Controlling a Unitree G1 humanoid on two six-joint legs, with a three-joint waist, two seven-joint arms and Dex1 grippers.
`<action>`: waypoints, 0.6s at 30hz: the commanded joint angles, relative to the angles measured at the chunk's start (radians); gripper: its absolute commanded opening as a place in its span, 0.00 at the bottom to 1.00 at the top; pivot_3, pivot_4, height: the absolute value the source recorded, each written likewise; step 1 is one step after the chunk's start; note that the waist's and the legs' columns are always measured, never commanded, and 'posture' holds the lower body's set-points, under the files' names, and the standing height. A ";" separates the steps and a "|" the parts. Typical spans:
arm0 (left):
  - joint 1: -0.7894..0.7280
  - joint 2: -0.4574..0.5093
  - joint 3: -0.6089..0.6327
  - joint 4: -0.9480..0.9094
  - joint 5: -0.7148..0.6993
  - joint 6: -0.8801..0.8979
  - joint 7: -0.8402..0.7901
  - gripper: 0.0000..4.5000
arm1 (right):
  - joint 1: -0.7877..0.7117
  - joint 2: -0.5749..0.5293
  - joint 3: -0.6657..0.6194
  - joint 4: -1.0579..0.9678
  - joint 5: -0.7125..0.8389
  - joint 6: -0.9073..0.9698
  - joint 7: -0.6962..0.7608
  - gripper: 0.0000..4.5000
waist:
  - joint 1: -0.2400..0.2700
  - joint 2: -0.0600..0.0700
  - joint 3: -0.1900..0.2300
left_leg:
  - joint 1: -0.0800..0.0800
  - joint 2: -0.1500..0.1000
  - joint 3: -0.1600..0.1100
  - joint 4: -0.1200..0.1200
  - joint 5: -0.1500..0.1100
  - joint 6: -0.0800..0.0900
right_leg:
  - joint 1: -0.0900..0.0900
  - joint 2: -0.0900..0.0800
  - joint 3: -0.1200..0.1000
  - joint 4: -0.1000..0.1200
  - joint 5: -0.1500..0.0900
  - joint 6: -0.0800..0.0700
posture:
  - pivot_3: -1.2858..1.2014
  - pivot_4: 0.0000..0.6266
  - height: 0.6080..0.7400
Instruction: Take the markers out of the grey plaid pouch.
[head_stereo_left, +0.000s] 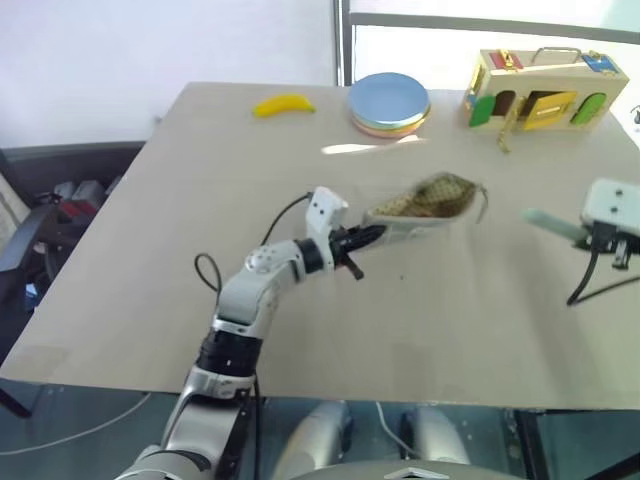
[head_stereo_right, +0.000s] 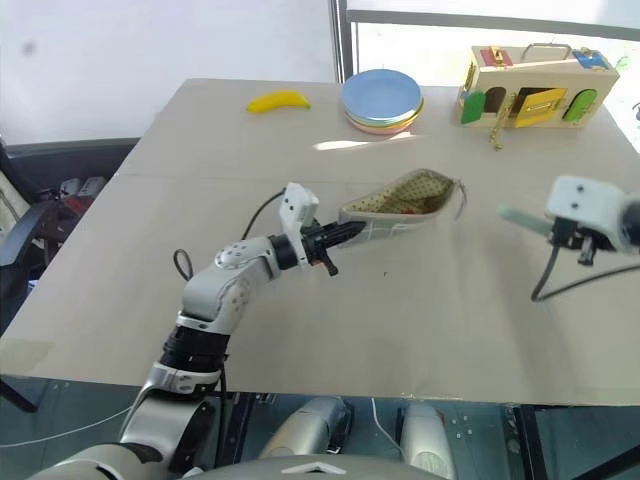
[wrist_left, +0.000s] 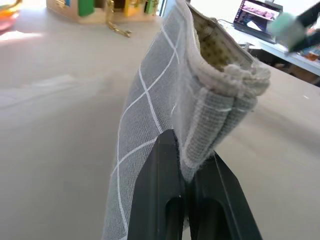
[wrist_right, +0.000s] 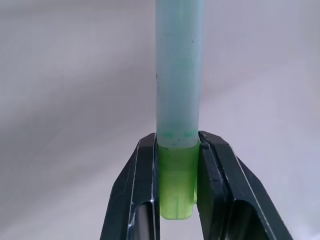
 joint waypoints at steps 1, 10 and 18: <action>0.029 0.016 0.012 -0.087 -0.033 0.024 -0.003 0.00 | 0.042 0.024 -0.013 0.023 0.007 -0.017 -0.066 0.10 | -0.005 0.001 0.000 | 0.000 0.000 0.000 0.000 0.000 0.000 | 0.000 0.000 0.000 0.000 0.000 0.000 | 0.52 0.24 1.00; 0.081 -0.002 0.027 -0.095 -0.071 0.065 0.016 0.00 | -0.013 0.064 0.031 0.024 -0.010 -0.057 -0.184 0.78 | -0.007 0.001 0.000 | 0.003 0.001 0.003 0.001 0.000 0.000 | 0.000 0.001 0.003 0.005 0.000 0.000 | 0.52 0.24 1.00; 0.107 -0.018 0.002 -0.097 -0.080 0.073 0.009 0.00 | -0.293 0.166 0.087 -0.260 0.138 0.107 -0.153 0.78 | -0.007 0.001 0.001 | 0.003 0.002 0.004 -0.001 0.000 0.000 | -0.001 0.002 0.004 0.003 0.000 0.000 | 0.52 0.24 1.00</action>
